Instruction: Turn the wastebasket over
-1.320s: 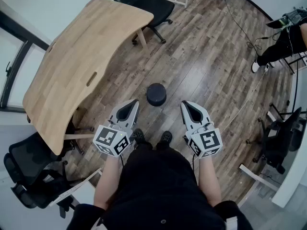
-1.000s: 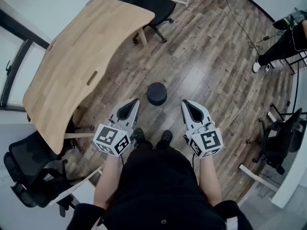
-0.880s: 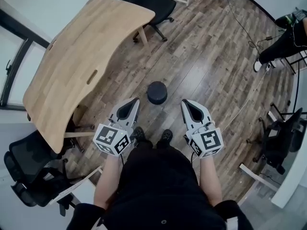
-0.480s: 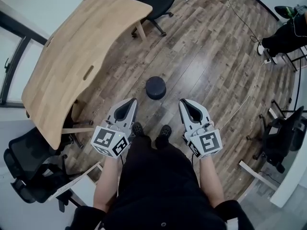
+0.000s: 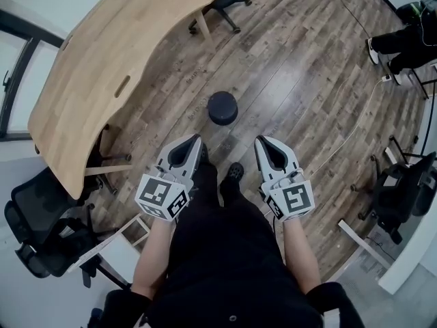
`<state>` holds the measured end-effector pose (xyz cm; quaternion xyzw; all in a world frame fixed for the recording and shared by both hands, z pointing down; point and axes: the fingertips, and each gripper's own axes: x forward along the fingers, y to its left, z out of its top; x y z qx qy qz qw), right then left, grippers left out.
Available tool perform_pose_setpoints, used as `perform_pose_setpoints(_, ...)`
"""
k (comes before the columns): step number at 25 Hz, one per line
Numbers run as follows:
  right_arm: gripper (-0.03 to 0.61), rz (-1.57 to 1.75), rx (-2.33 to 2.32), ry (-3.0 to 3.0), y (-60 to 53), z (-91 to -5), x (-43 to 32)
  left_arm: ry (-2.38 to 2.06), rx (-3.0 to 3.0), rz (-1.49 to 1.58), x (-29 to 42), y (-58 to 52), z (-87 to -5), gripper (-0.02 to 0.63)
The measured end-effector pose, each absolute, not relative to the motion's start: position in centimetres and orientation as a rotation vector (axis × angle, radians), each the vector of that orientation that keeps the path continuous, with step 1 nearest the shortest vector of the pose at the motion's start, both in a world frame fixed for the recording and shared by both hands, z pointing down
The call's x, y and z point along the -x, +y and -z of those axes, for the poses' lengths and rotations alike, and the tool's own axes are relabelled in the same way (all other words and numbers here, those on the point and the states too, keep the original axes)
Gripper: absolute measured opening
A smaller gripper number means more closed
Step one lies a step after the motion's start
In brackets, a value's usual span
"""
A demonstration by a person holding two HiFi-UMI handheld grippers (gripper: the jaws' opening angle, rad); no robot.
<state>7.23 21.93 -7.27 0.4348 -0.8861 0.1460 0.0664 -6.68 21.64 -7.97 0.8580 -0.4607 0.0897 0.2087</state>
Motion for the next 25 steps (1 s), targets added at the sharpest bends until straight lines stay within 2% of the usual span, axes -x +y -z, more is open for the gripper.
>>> perform_pose_setpoints(13, 0.034, -0.472, -1.306, -2.571, 17.7, 4.3, -2.7, -1.193, -2.353, -0.284, 10.9, 17.0, 4.5, 0.015)
perform_pose_setpoints(25, 0.034, -0.559, -1.363, -2.306, 12.6, -2.5, 0.8, -0.988, -2.363, -0.398, 14.0, 10.3, -2.2, 0.015)
